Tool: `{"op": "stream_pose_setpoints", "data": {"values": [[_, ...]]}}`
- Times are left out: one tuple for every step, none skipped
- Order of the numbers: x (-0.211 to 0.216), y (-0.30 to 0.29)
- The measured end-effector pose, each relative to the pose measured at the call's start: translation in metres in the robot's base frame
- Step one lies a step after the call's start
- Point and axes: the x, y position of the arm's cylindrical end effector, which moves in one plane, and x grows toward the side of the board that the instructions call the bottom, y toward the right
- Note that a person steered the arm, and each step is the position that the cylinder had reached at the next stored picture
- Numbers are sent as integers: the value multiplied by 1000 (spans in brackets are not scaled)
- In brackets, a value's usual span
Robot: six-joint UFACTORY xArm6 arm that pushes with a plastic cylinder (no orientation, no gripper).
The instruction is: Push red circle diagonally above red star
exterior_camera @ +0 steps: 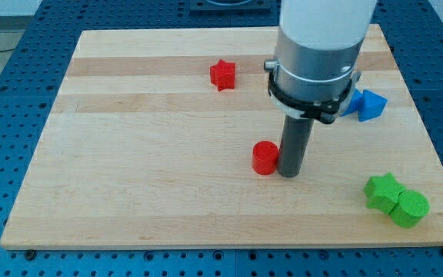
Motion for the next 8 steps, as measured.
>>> {"op": "stream_pose_setpoints", "data": {"values": [[3,-13],[2,-26],[-16,-48],[-49,-61],[-81,-72],[-90,-90],[-91,-131],[-105,-147]]}}
